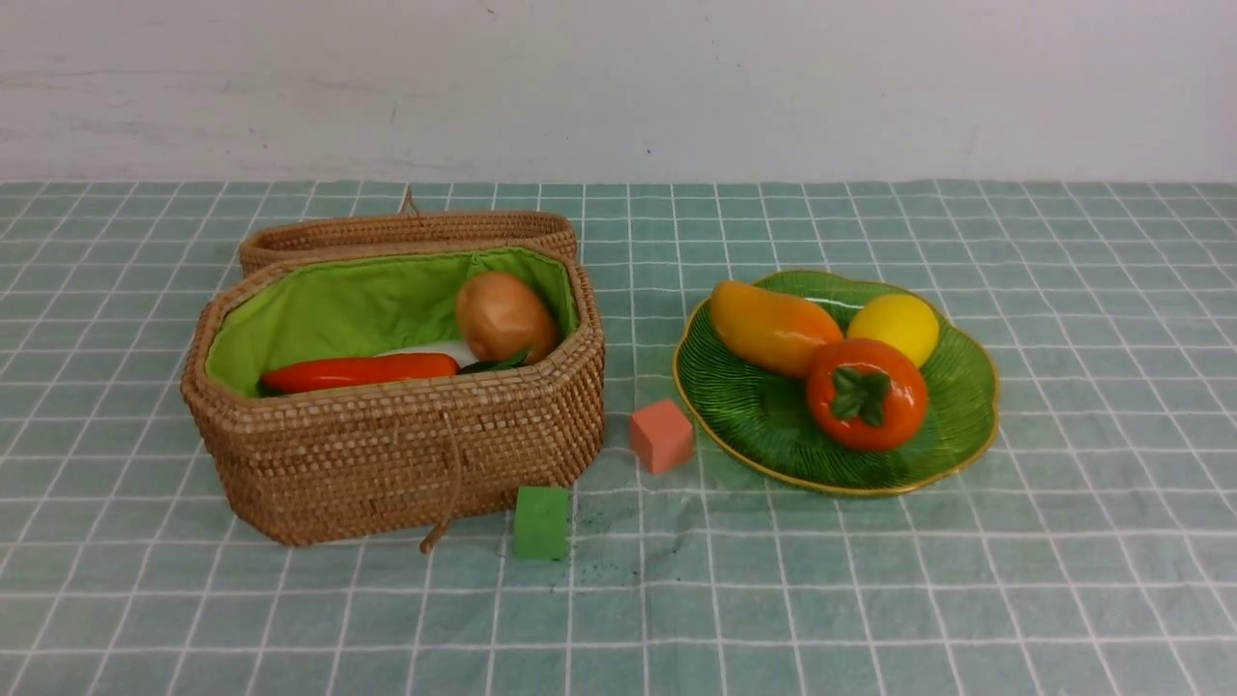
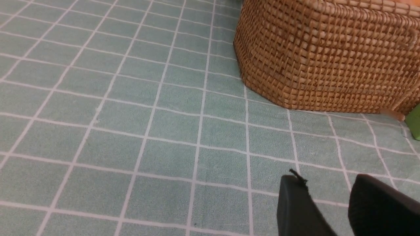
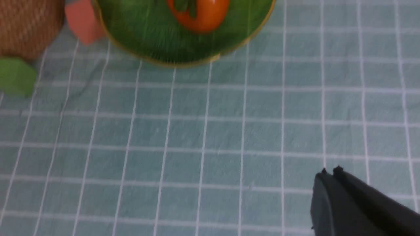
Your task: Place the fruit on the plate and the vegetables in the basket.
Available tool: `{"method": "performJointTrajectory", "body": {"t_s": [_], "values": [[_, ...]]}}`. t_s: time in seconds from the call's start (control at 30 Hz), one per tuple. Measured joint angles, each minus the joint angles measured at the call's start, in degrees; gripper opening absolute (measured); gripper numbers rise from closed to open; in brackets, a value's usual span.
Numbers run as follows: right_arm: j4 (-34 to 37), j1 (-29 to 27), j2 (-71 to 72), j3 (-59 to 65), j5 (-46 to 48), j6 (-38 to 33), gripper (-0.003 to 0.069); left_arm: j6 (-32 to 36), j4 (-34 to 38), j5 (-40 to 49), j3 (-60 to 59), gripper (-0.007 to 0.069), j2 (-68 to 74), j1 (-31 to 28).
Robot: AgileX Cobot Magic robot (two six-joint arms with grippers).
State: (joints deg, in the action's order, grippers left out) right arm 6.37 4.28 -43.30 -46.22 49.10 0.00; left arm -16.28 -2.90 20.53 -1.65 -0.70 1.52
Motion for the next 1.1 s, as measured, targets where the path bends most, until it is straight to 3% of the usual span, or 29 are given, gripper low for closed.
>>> {"method": "performJointTrajectory", "body": {"t_s": [0.2, 0.43, 0.7, 1.1], "values": [[-1.2, -3.0, 20.5, 19.5, -16.3, 0.0, -0.0013, 0.0, 0.0, 0.0, 0.0, 0.0239, 0.0, 0.0], [-1.3, -5.9, 39.9, 39.2, -20.6, 0.0, -0.0007, 0.0, 0.0, 0.0, 0.0, 0.0239, 0.0, 0.0], [-1.2, -6.0, 43.9, 46.6, -24.3, 0.0, -0.0006, 0.0, 0.0, 0.0, 0.0, 0.0239, 0.0, 0.0], [-1.1, -6.0, 43.9, 47.1, -26.9, 0.0, 0.0005, 0.0, 0.0, 0.0, 0.0, 0.0239, 0.0, 0.0]]}}
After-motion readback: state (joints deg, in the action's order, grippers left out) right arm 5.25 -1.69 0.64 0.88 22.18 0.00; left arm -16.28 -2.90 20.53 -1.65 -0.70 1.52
